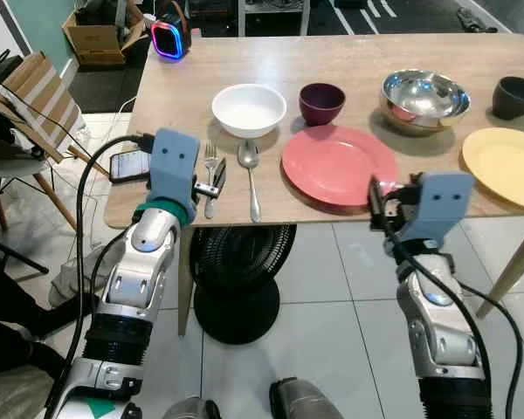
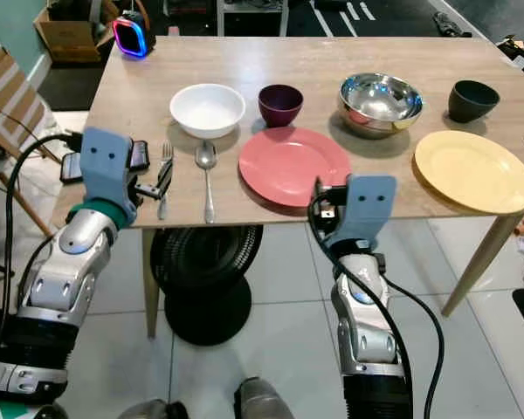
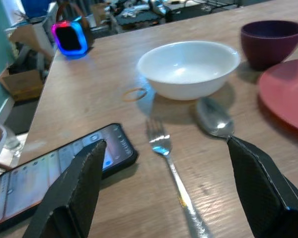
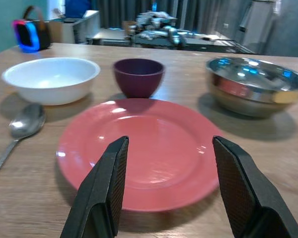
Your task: Setting the table
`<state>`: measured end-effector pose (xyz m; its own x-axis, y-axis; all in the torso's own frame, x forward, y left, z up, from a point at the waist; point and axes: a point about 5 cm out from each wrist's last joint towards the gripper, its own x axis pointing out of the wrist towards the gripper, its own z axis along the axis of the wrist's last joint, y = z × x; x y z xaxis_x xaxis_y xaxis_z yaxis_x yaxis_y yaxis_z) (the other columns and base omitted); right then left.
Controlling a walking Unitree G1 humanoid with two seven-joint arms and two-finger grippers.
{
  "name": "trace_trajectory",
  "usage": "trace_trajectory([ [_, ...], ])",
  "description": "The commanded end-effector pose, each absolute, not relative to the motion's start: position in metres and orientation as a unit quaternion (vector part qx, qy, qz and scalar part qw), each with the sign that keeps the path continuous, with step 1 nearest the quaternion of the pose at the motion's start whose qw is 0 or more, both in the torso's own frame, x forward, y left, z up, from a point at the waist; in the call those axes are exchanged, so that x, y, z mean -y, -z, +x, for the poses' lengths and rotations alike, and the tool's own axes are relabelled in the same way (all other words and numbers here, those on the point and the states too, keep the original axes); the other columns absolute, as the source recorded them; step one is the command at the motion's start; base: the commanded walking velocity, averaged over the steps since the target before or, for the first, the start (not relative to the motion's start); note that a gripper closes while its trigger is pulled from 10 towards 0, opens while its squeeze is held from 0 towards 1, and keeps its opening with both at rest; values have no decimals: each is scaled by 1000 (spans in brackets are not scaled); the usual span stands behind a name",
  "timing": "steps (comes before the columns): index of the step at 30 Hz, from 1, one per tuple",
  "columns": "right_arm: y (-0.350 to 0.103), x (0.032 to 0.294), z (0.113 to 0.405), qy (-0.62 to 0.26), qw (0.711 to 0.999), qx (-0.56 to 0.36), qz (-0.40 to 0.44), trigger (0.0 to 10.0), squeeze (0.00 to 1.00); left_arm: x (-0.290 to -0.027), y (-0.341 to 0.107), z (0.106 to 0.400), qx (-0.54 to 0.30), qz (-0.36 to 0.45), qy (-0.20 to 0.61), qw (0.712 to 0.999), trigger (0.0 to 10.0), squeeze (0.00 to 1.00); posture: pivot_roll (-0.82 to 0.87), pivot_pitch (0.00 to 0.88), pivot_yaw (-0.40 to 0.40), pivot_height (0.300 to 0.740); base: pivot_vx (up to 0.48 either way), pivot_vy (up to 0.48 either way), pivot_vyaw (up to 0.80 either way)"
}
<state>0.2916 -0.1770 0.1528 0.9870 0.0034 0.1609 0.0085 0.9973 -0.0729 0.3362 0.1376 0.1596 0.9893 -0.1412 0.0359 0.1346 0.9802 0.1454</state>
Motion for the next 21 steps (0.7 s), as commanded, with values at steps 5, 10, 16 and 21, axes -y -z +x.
trace_trajectory([
  [5, -150, 167, 299, -38, 996, 68, -43, 10000, 0, -150, -153, 343, 2, 72, 35, 997, 10000, 0, -27, 7, 24, 740, 0, 0, 0],
  [10, -155, 158, 309, -66, 994, 68, -48, 10000, 0, -158, -149, 348, -15, 60, 23, 998, 10000, 0, -27, 60, 16, 740, 0, 0, 0],
  [16, -160, 150, 315, -99, 991, 59, -70, 10000, 0, -159, -153, 354, -27, 61, 40, 997, 10000, 0, -35, 120, 20, 740, 0, 0, 0],
  [21, -159, 146, 315, -116, 989, 45, -77, 10000, 0, -157, -156, 360, -30, 65, 46, 996, 10000, 0, -43, 142, 21, 740, 0, 0, 0],
])
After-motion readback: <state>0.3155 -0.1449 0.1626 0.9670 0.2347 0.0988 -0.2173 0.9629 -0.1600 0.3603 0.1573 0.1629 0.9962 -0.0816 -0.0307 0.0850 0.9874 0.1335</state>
